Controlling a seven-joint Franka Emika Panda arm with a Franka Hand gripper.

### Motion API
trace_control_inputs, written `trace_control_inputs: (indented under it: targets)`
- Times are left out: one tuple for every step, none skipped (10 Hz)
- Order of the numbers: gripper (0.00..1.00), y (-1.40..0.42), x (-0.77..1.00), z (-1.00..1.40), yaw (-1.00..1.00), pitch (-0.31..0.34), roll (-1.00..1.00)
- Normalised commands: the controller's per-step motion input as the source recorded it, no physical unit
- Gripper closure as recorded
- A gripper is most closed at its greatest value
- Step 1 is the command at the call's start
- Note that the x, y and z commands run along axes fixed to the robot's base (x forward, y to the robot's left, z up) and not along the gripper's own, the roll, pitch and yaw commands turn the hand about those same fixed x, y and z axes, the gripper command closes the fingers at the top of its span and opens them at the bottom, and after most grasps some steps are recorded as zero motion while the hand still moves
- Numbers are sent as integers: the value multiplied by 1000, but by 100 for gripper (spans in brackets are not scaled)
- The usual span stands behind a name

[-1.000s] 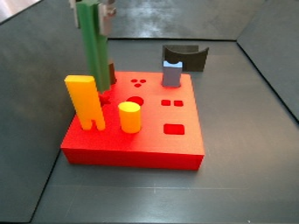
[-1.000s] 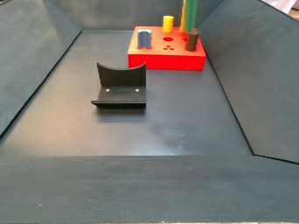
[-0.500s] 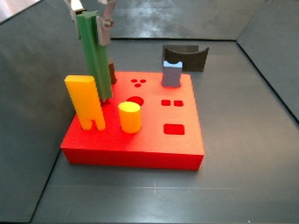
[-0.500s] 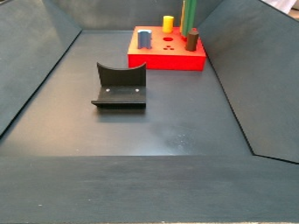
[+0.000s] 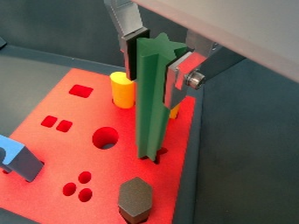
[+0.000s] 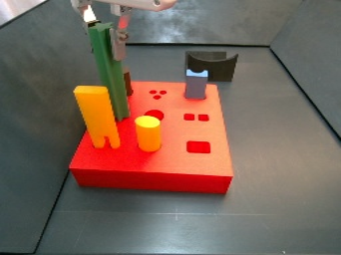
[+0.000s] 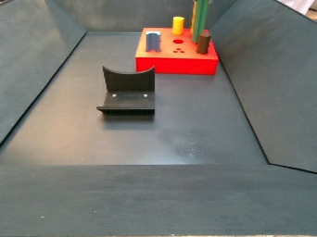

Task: Pick up the star object. Move up. Place the star object on the fixture. Regrasp the star object. Move to above the board. Insert the star object.
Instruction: Insert the star object.

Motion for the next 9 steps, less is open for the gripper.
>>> trace_control_inputs:
  targets:
    - [100,0,-40,0,-77,0,-46]
    - [100,11,-157,0,-117,0,0]
    - [100,63,-200,0,-157,0,14]
    - [100,94,-206,-6,-209,3,31]
    - [100,60,-186,0,-223,0,14]
    - [100,0,0,-63,-306,0,-59]
    - [100,-51,77,-80,-394,0,-141]
    - [100,-86,143,-26,-443,-3,-191]
    - [100,-43,137,-111,-454,-10,-194]
